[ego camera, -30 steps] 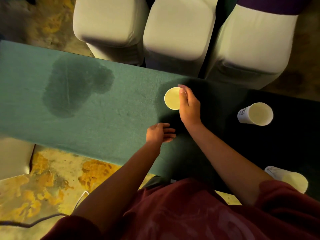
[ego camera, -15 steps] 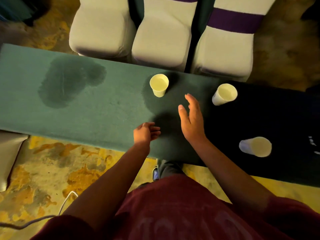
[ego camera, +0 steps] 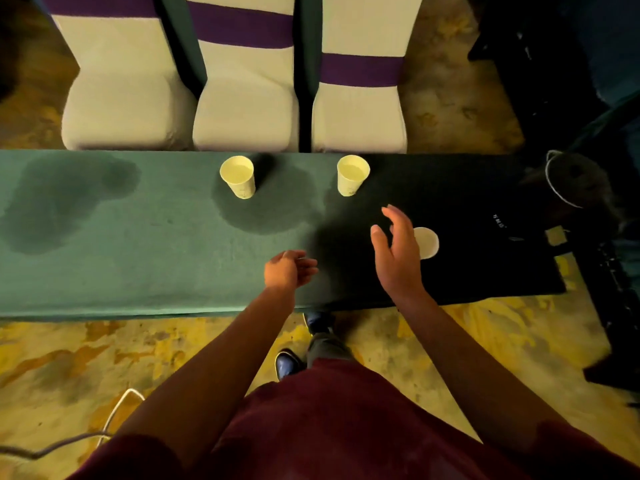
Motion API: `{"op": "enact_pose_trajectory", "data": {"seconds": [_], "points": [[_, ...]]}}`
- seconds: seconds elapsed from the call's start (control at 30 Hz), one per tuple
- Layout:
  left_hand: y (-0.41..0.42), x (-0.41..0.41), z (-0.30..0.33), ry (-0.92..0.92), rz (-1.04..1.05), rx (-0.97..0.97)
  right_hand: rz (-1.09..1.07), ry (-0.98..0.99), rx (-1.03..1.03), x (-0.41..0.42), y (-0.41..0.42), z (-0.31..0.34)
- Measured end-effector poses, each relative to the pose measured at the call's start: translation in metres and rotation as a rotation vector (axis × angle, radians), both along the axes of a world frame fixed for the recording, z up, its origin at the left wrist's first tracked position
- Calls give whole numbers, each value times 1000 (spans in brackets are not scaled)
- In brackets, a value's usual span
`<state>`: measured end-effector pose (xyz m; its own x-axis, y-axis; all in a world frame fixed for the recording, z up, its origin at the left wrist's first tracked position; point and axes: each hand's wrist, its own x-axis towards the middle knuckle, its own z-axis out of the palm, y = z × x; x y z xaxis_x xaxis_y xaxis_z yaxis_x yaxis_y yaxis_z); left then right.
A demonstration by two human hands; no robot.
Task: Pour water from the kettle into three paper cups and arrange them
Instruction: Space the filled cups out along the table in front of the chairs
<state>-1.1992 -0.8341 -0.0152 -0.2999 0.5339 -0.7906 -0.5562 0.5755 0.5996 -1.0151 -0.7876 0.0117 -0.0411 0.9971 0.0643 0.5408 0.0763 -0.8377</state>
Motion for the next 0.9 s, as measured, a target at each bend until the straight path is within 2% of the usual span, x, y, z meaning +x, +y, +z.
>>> {"op": "enact_pose_trajectory", "data": {"seconds": [0.2, 0.33, 0.53, 0.9], "points": [[23, 32, 1, -54, -187, -79, -110, -48, -11, 49, 16, -11], [50, 60, 0, -1, -294, -126, -115, -73, -30, 76, 39, -22], [90, 104, -8, 7, -369, -150, -116, -88, -141, 108, 68, -45], [113, 152, -34, -31, -383, -236, 59, -42, -350, 134, 67, -80]]}}
